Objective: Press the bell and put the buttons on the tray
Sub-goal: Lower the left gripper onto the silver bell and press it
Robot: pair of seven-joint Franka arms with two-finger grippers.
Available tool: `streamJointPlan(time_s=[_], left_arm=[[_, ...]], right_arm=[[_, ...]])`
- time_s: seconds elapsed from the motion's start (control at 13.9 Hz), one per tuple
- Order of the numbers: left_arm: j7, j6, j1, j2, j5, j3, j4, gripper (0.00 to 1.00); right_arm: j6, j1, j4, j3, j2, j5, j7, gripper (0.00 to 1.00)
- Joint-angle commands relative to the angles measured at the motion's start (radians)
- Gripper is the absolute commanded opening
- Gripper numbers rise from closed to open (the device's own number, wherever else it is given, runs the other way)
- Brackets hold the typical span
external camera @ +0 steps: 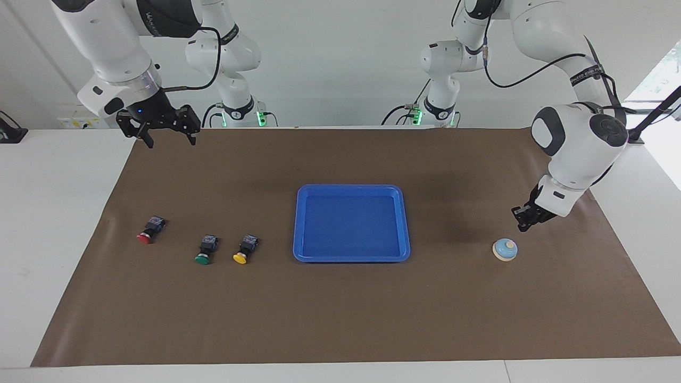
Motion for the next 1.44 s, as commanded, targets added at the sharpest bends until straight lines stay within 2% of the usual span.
streamJointPlan(time_s=[0.0, 0.65, 1.01, 1.15, 1.36], left_arm=[[0.005, 0.035, 0.008, 0.039, 0.002, -0.002, 0.010, 0.00], [0.000, 0.086, 0.008, 0.079, 0.002, -0.001, 0.005, 0.00], [0.000, 0.165, 0.008, 0.079, 0.002, -0.001, -0.062, 0.00], [0.000, 0.259, 0.007, 0.074, 0.002, -0.001, -0.131, 0.00], [0.003, 0.256, 0.008, 0.077, 0.002, 0.001, -0.125, 0.00]], right_arm=[[0.003, -0.019, -0.018, 0.014, -0.018, 0.005, -0.023, 1.00], [0.003, -0.019, -0.018, 0.014, -0.018, 0.005, -0.023, 1.00], [0.003, -0.019, -0.018, 0.014, -0.018, 0.005, -0.023, 1.00], [0.003, -0.019, -0.018, 0.014, -0.018, 0.005, -0.023, 1.00], [0.003, -0.019, -0.018, 0.014, -0.018, 0.005, -0.023, 1.00]])
